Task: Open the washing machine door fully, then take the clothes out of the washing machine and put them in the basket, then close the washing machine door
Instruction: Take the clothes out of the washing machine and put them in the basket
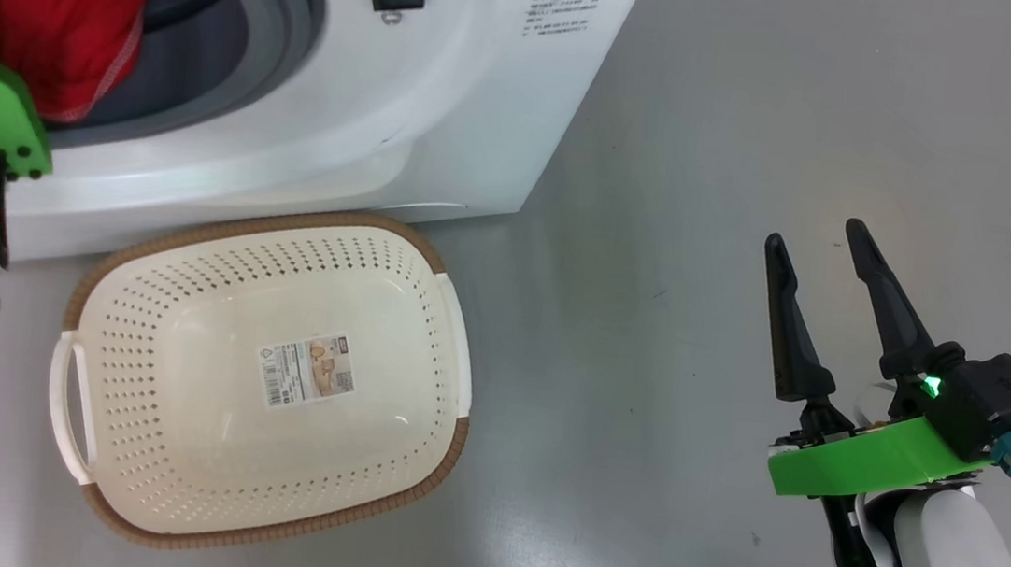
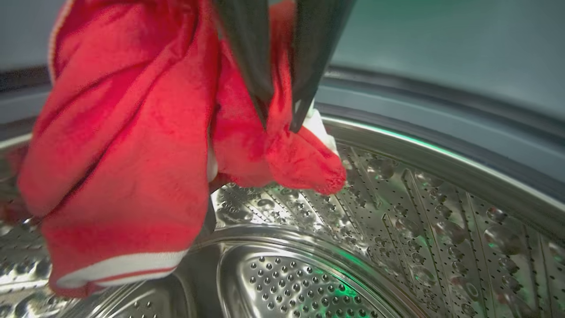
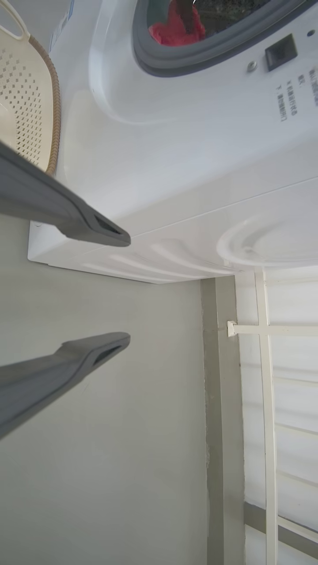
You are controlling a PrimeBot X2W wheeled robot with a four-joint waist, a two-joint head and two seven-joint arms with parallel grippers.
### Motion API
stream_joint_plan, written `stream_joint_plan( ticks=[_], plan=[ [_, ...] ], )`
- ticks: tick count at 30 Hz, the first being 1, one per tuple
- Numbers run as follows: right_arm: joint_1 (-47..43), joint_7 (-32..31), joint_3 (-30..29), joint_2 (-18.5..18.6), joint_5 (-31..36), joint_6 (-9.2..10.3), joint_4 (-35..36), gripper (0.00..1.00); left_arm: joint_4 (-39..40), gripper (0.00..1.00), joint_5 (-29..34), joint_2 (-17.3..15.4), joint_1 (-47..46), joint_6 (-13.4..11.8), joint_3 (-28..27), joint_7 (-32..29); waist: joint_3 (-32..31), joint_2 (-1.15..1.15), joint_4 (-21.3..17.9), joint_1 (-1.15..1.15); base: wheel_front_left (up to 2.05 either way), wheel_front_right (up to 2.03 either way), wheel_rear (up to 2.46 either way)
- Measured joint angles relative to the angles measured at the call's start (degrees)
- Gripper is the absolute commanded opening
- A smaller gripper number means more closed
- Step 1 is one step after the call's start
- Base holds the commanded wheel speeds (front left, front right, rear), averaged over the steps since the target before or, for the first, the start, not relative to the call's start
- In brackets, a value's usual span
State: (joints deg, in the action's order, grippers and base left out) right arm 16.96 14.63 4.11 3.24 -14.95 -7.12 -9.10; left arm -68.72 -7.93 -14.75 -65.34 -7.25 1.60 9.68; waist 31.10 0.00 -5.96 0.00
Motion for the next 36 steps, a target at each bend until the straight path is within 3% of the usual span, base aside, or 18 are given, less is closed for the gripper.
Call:
stream_joint_plan(
  ticks=[7,14,21,36],
  plan=[
    [0.0,0.0,-0.1,0.0,0.0,0.0,-0.8,1.0,5.1,0.0,-4.4,1.5,3.1,4.2,-2.6,4.2,-1.2,0.0,0.8,0.0,0.0,0.0,0.0],
    [-0.1,0.0,-0.1,0.1,0.0,0.0,-1.6,1.0,16.3,0.0,-4.9,2.0,8.6,5.7,-3.7,4.6,-3.1,0.0,1.4,0.0,0.0,0.0,0.0],
    [-1.0,0.0,0.4,0.1,-1.2,0.0,-2.3,1.0,28.7,0.0,-4.6,3.1,19.0,5.8,-4.6,4.6,-6.4,0.0,1.5,0.0,0.0,0.0,0.0],
    [-5.3,0.0,1.5,0.9,-2.2,0.0,-3.7,1.0,44.6,0.0,-4.1,4.9,33.6,5.3,-5.7,4.6,-14.0,0.0,2.0,0.0,0.0,0.0,0.0]
  ],
)
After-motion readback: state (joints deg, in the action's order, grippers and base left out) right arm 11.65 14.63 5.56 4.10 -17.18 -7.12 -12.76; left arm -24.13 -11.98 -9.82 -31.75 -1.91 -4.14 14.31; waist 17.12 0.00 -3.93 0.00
